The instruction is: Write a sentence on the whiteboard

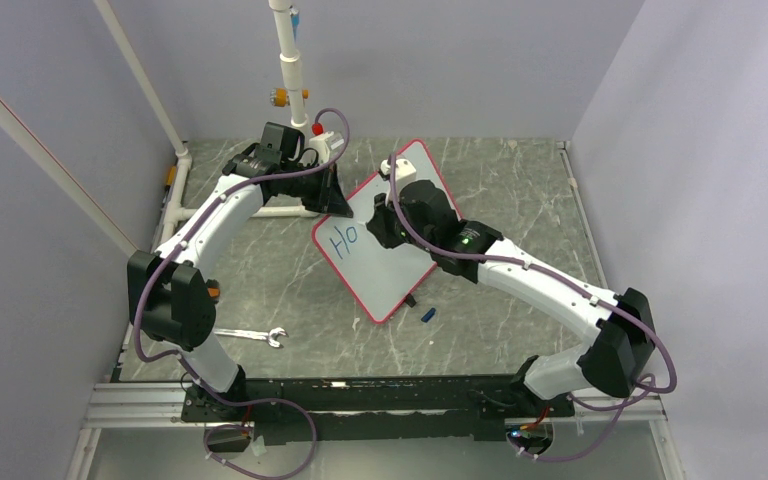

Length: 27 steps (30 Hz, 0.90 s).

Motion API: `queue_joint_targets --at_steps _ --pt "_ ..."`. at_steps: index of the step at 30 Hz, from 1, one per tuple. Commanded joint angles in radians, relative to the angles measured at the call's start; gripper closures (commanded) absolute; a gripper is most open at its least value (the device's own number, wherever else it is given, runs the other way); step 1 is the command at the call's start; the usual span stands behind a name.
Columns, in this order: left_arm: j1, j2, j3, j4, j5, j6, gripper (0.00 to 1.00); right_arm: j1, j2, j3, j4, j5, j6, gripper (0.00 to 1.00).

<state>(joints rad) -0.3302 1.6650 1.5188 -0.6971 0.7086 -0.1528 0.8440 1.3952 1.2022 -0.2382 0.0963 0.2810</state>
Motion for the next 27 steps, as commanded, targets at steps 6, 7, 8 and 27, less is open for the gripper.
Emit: queue_joint_targets --at_steps 6,7,8,27 --pt "-0.007 -0.04 0.0 0.019 -0.101 0.076 1.0 -0.001 0.038 0.079 0.017 0.03 0.014 1.0" --pt "-0.007 -0.04 0.001 0.019 -0.101 0.076 1.0 -0.001 0.04 0.078 0.016 0.032 0.015 1.0" --pt "-0.007 -0.04 0.001 0.018 -0.1 0.076 1.0 -0.002 0.042 0.077 0.015 0.035 0.016 1.0" --pt "-0.009 -0.043 0.001 0.016 -0.11 0.079 1.0 -0.001 0.035 0.015 -0.007 0.02 0.043 1.0"
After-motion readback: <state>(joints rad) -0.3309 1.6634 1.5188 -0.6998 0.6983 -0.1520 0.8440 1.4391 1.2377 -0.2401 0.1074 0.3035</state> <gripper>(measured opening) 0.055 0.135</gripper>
